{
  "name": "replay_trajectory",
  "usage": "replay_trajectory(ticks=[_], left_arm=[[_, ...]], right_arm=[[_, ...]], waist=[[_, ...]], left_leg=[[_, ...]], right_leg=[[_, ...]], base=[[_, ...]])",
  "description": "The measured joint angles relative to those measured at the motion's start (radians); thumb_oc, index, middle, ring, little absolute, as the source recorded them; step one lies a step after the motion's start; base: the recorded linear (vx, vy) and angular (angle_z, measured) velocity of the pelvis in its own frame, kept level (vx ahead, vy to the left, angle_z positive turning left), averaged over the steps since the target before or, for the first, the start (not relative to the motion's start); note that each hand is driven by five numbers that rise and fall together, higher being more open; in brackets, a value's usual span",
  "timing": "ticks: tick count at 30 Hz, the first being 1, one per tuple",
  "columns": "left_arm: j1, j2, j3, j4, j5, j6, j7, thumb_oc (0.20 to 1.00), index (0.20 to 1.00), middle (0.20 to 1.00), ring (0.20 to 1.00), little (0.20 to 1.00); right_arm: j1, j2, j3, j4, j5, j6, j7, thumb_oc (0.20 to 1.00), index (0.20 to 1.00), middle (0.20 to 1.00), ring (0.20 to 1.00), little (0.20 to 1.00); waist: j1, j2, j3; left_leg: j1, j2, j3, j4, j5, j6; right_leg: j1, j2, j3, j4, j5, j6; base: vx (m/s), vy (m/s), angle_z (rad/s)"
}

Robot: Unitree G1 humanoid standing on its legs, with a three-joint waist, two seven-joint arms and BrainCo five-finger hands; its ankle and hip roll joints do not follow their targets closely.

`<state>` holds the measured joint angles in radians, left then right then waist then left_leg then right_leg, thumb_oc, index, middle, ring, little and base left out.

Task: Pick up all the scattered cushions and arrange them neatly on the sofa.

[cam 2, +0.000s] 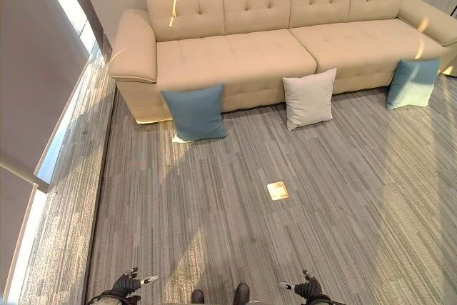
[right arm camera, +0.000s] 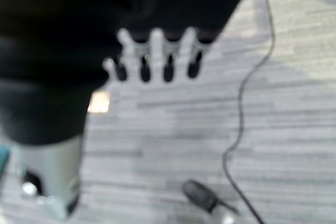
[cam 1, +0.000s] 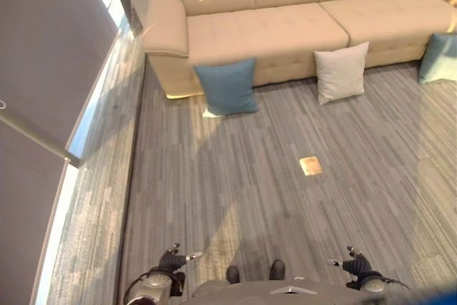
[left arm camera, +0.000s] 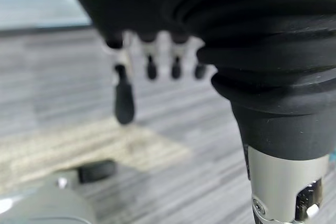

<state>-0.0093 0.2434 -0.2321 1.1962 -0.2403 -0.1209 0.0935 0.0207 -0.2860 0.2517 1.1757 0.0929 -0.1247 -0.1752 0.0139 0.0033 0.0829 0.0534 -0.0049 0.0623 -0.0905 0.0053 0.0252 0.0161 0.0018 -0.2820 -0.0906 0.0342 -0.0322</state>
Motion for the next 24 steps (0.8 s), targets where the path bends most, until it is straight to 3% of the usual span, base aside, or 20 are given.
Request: replay_trajectory(ticks=[24], left_arm=[[0.001,0.000,0.006,0.004,0.037,0.002,0.001,1.000,1.000,1.000,1.000,1.000]], right_arm=[[0.006,0.000,0.000,0.002,0.000,0.002,-0.005,1.000,1.000,1.000,1.000,1.000]], waist=[[0.001,-0.008,0.004]], left_leg=[[0.000,0.000,-0.003,0.000,-0.001,-0.001]], right_leg=[[0.001,0.000,-0.004,0.000,0.000,0.000]], base=[[0.00,0.001,0.00]])
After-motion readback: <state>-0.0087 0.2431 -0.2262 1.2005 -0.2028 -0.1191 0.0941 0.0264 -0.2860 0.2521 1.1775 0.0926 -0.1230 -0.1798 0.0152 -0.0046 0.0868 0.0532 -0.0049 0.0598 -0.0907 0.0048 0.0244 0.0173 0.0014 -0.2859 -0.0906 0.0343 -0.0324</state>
